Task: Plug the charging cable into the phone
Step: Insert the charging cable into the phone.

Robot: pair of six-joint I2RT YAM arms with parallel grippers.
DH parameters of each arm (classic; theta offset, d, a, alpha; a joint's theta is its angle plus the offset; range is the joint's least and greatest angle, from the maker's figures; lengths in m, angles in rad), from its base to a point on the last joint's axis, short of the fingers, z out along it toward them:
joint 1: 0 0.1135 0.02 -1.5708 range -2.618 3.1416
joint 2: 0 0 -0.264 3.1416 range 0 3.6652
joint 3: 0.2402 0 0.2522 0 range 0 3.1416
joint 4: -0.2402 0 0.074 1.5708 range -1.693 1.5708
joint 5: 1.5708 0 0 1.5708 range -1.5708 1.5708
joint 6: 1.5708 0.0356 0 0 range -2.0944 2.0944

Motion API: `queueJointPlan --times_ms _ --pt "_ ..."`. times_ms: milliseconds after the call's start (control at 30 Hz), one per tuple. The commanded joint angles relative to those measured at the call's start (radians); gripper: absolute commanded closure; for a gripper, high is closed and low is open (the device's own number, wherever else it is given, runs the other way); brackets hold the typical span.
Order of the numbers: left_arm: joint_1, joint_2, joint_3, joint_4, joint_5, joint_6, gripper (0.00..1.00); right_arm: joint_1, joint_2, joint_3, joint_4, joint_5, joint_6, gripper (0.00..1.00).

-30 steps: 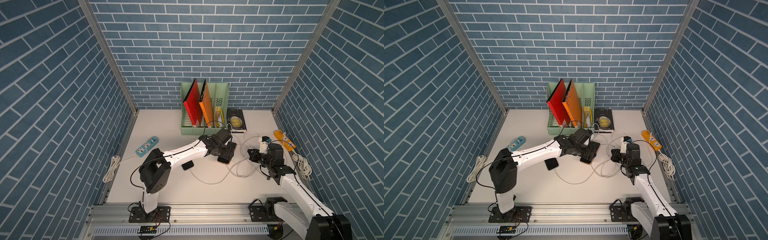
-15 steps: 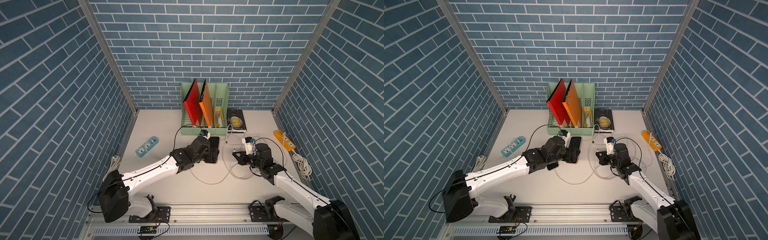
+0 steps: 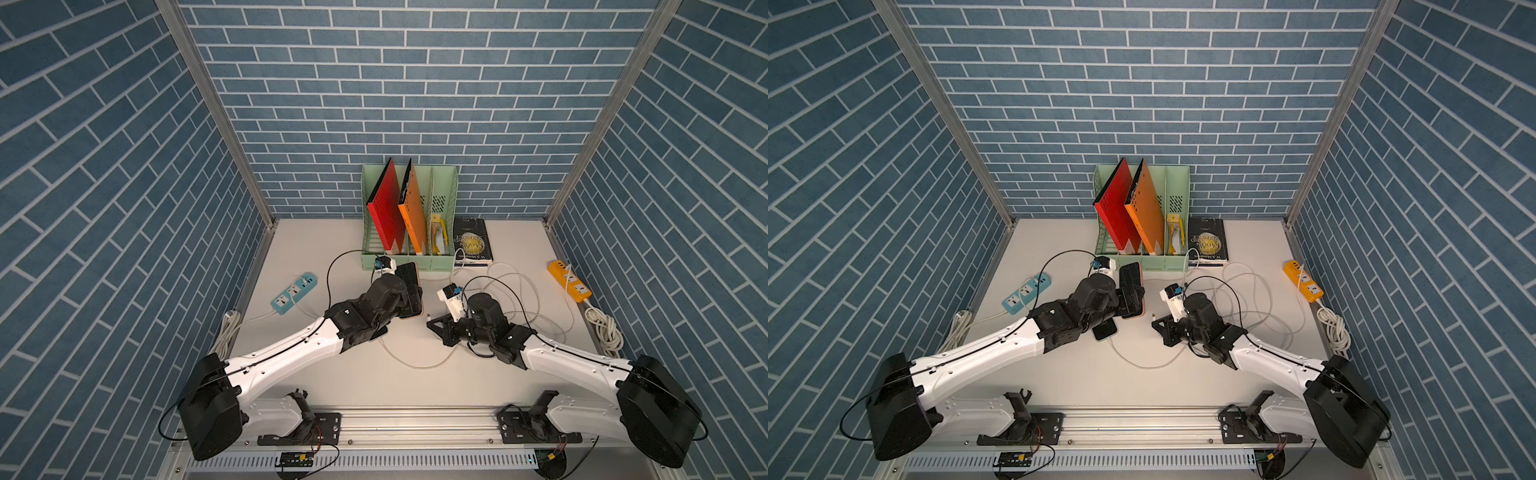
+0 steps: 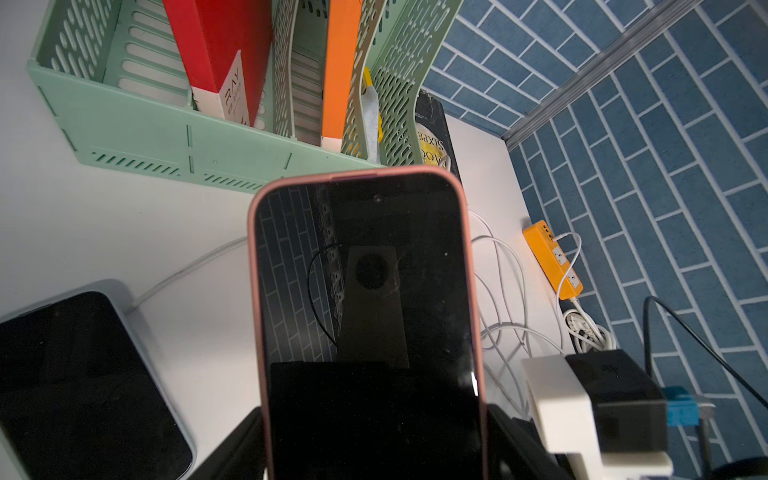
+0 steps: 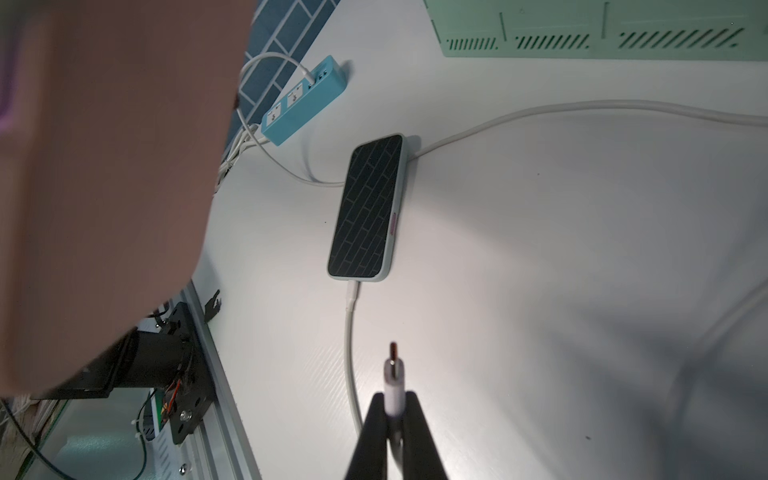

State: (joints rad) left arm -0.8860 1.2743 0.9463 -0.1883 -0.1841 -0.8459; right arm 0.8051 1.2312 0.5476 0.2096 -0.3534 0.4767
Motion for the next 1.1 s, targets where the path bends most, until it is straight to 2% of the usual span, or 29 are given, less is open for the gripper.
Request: queueJointPlan --times_ms 0,300,467,767,1067 --pt "0.001 -0.011 -0.011 0.035 -0.027 -0.037 1.0 0.042 0.033 0.061 0.02 -0.005 -0.035 1.0" --pt "0.002 0.003 -0.002 -0.009 -0.067 -0.074 1.0 0.091 0.135 0.154 0.015 -0.062 -0.058 1.0" --pt "0.002 -0.013 -0.002 -0.013 -0.108 -0.071 1.0 0.092 0.115 0.137 0.01 -0.079 -0.055 1.0" --pt "0.002 -0.02 -0.028 0.037 -0.112 -0.049 1.0 0.092 0.097 0.129 0.016 -0.159 -0.019 1.0" --pt "0.002 -0.024 -0.025 0.043 -0.117 -0.022 1.0 0.092 0.088 0.13 -0.003 -0.176 -0.013 1.0"
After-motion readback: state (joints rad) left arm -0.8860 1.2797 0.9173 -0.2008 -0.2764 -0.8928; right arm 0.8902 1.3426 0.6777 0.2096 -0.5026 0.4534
